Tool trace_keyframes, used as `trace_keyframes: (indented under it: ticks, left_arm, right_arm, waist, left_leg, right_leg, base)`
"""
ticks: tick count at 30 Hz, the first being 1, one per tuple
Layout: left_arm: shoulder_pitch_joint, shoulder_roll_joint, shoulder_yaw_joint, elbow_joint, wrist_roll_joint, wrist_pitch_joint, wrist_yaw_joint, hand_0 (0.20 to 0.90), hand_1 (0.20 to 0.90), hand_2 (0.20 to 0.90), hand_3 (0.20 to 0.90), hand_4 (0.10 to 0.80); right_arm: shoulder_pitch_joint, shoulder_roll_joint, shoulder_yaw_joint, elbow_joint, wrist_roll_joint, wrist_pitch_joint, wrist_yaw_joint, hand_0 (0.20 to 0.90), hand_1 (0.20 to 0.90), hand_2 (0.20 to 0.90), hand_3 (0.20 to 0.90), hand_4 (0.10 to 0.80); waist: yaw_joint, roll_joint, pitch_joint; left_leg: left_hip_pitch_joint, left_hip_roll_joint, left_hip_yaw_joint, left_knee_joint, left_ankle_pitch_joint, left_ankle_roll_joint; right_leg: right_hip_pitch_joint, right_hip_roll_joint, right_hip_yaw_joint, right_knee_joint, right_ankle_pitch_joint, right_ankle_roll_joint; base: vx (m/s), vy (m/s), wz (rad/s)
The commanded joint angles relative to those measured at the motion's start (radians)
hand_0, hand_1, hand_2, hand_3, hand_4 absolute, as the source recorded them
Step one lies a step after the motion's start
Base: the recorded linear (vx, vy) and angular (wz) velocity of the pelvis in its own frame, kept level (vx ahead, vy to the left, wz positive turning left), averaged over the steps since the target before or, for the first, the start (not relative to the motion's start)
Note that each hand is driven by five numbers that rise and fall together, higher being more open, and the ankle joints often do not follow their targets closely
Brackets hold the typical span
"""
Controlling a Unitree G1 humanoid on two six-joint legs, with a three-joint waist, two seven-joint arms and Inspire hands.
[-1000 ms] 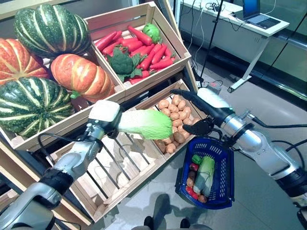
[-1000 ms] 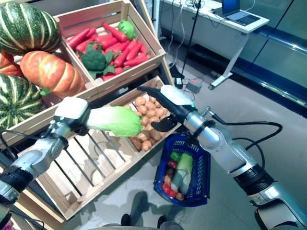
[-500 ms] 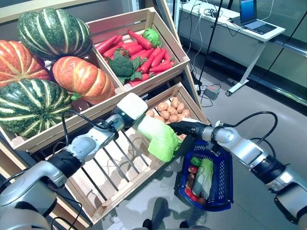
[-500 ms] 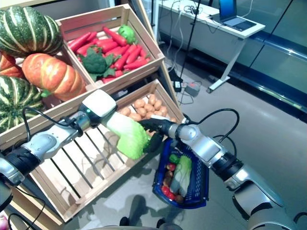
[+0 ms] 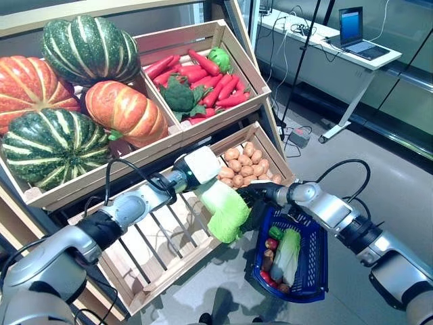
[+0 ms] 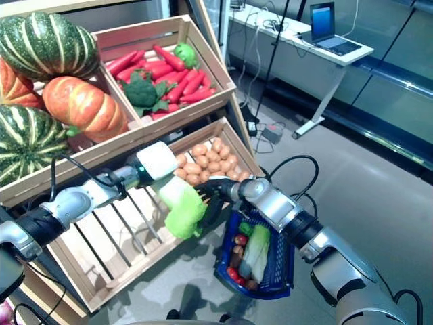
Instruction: Put vegetables into the basket
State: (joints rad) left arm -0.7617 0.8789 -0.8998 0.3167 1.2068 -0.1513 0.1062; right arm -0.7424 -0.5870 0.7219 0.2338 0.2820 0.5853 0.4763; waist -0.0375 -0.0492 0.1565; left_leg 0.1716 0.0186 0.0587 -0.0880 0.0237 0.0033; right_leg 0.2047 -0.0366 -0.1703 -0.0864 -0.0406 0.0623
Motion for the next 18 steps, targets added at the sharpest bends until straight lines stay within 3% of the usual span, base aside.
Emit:
trace_keyframes:
  ticks: [1, 10, 18]
  left_arm:
    - [-0.173, 0.019, -0.032, 0.092, 0.046, -0.002, 0.081, 0.3, 0.3, 0.3, 0.3, 0.4]
    - [-0.122, 0.087, -0.016, 0.152, 0.082, -0.036, 0.144, 0.3, 0.3, 0.3, 0.3, 0.4]
    - [-0.092, 0.113, 0.01, 0.175, 0.101, -0.053, 0.197, 0.3, 0.3, 0.3, 0.3, 0.4]
  right_arm:
    - [-0.146, -0.062, -0.051, 0.053, -0.012, -0.039, 0.049, 0.9, 0.9, 0.9, 0.9, 0.8]
    - [-0.115, -0.195, -0.09, 0.083, 0.055, -0.07, 0.184, 0.9, 0.9, 0.9, 0.9, 0.8]
    - [-0.069, -0.25, -0.156, 0.074, 0.186, -0.116, 0.182, 0.9, 0.9, 0.9, 0.9, 0.8]
  waist:
    - [0.001, 0.0, -0.109]
    - [-0.016, -0.003, -0.108]
    - [-0.025, -0.006, -0.105]
  left_leg:
    - [0.024, -0.022, 0.031, 0.001, -0.08, 0.013]
    - [0.032, -0.016, 0.046, 0.001, -0.083, 0.01]
    - [0.033, -0.011, 0.054, 0.001, -0.08, 0.009]
  right_leg:
    - [-0.013, 0.015, 0.005, 0.06, -0.029, -0.046]
    - [-0.008, 0.018, 0.016, 0.053, -0.024, -0.044]
    - [-0.013, 0.021, 0.025, 0.058, -0.025, -0.045]
  base:
    - [0.0, 0.0, 0.0]
    - [0.005, -0.001, -0.02]
    - [0.005, -0.002, -0.05]
